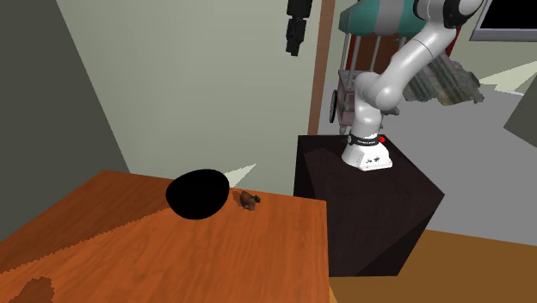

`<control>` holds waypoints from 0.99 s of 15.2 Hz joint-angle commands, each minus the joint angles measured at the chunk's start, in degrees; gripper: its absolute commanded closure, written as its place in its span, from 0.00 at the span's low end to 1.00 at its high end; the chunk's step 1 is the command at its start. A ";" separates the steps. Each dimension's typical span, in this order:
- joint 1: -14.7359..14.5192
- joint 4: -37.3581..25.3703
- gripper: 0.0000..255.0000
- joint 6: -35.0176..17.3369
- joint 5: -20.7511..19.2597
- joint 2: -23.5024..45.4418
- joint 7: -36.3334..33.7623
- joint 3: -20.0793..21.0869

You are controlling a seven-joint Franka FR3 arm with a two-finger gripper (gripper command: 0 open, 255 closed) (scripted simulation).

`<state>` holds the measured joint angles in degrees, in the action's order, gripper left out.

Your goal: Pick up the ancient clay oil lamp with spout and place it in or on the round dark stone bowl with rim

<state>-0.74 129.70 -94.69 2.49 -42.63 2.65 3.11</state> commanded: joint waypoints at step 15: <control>0.04 5.63 0.00 -17.73 5.00 17.05 -20.66 13.18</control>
<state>-0.68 134.76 -110.81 7.23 -26.94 -16.39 15.35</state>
